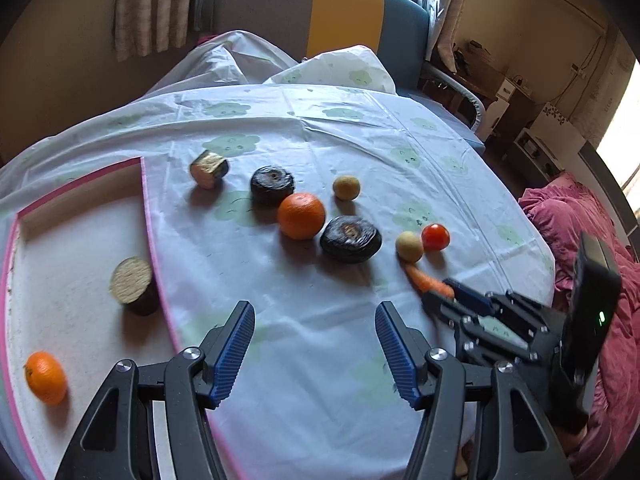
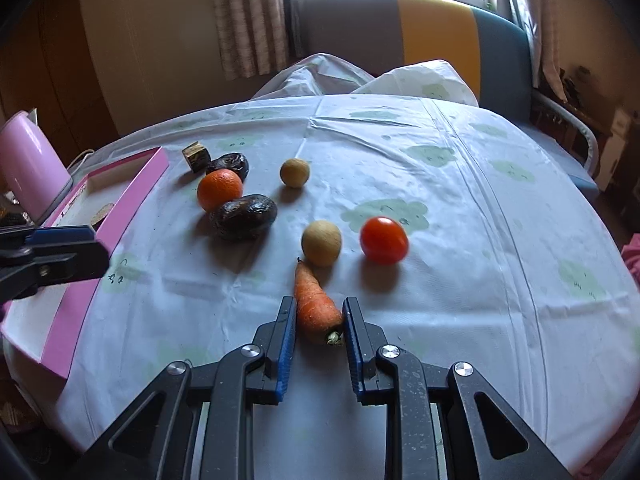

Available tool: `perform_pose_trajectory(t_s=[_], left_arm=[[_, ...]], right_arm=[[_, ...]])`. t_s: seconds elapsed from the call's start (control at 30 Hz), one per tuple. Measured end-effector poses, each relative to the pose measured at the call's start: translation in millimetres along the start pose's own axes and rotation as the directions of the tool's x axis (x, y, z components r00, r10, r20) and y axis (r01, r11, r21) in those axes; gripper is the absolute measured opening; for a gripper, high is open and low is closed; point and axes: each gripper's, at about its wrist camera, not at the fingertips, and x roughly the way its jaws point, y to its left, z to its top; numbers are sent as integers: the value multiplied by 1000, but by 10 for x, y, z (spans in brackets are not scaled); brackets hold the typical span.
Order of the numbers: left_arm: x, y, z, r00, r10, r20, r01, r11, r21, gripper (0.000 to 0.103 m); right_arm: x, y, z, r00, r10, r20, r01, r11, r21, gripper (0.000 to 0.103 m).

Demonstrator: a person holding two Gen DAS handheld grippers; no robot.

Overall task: Organize fruits
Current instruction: 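Grasp the dark round fruit with the left gripper while the right holds the carrot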

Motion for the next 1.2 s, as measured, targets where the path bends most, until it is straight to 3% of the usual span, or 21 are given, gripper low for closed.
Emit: perform_pose_trajectory(t_s=[0.37, 0.57, 0.67, 0.73, 1.03, 1.2], left_arm=[[535, -170, 368, 998, -18, -56, 14, 997, -79, 64], [775, -163, 469, 996, -12, -85, 1, 992, -130, 70], [824, -140, 478, 998, 4, -69, -14, 989, -145, 66], [818, -124, 471, 999, 10, -54, -18, 990, -142, 53], [544, -183, 109, 999, 6, -50, -7, 1000, -24, 52], [514, -364, -168, 997, 81, 0, -80, 986, 146, 51]], right_arm=[[4, -65, -28, 998, 51, 24, -51, 999, 16, 24], [11, -82, -36, 998, 64, 31, -64, 998, 19, 25], [14, -94, -34, 997, 72, 32, -73, 997, 26, 27], [18, -94, -33, 997, 71, 33, -72, 997, 26, 27], [30, -89, -33, 997, 76, 29, -76, 997, 4, 27], [51, -96, -23, 996, 93, 14, -93, 996, -14, 28]])
